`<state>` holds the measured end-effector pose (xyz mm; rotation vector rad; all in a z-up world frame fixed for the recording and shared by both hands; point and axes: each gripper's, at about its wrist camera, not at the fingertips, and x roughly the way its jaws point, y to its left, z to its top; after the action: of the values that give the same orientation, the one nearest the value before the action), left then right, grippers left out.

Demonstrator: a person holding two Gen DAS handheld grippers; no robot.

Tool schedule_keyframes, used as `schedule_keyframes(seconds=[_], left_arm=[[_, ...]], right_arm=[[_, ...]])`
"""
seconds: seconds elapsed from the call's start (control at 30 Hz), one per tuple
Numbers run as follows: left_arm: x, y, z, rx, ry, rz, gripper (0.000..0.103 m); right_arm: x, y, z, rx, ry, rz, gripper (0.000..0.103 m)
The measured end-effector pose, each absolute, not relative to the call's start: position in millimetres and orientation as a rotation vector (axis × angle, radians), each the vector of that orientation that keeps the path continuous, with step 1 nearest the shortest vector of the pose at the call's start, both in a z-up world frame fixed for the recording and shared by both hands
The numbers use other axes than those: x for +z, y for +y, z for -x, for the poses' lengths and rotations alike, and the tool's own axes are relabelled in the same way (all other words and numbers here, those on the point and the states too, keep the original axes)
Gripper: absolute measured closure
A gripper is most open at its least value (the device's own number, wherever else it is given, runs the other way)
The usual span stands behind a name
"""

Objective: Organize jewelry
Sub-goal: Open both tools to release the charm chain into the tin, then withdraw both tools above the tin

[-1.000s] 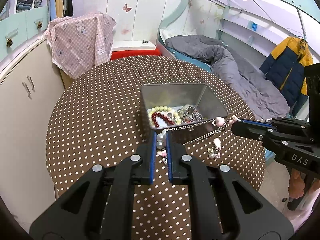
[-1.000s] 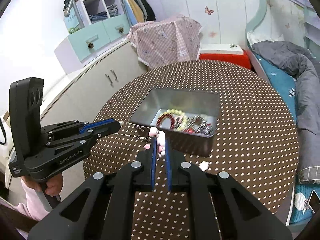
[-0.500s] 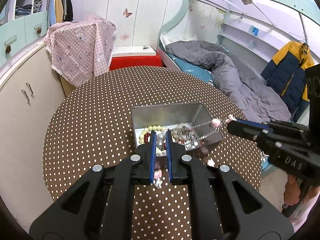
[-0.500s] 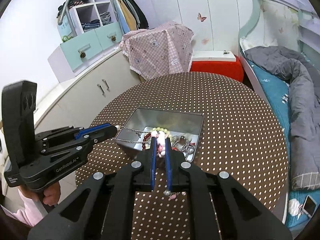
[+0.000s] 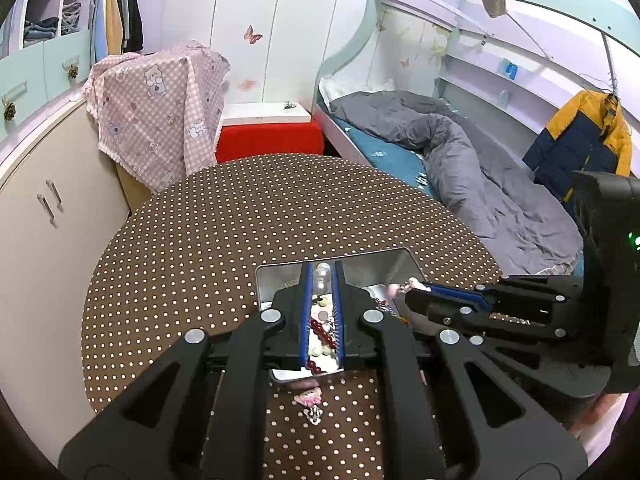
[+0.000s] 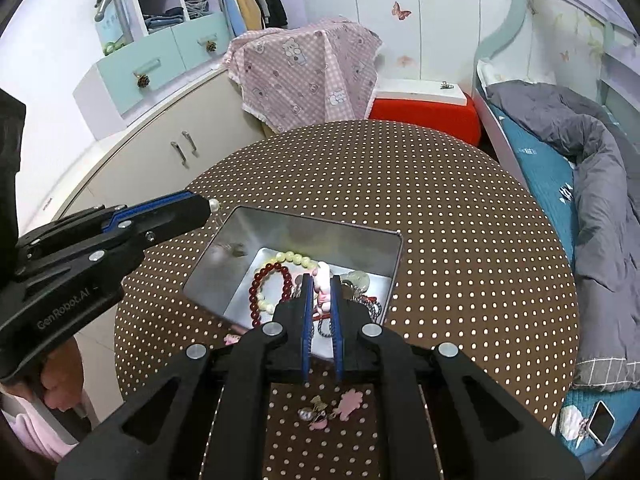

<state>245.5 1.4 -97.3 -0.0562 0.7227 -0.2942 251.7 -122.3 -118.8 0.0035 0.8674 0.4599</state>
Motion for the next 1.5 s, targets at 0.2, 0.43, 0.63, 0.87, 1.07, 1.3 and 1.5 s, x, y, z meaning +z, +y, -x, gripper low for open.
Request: schedule_keyframes(seconds=[0.2,0.43,0.63,0.87,1.07,1.3,1.5], left_arm=[[-103,0,-255,-0.293,0.745,0.057,0.093],[-107,-1,-257,-0.289,0.749,0.046,0.093],[-119,-2,-263,-0.281,0.804,0.037,0.082],[-119,1,-258,-0.275,0.778,0.042,0.037],[-116,1,-251,-0.271,0.763,0.028,0.037],[-112,2,-238,-0.268,0.750,0.025,0.037],[-112,7,-229,-0.258,0.754,0.032,0.037]], right_arm=[[-118,-123,-257,0.463,0.868,0.006,0.096],[-120,-126,-263,0.455,0.879,-0.012,0.095],[-118,-134,-264,0.429,0.877,-0.024,0.068],[-111,-143,-259,0.401,0.858,-0.026,0.054],[-109,-147,-255,0.389,0.854,-0.039,0.054],[-103,-149,-242,0.383,0.839,-0.038,0.054],[-101,-148,-230,0.377,0.839,-0.034,0.053]])
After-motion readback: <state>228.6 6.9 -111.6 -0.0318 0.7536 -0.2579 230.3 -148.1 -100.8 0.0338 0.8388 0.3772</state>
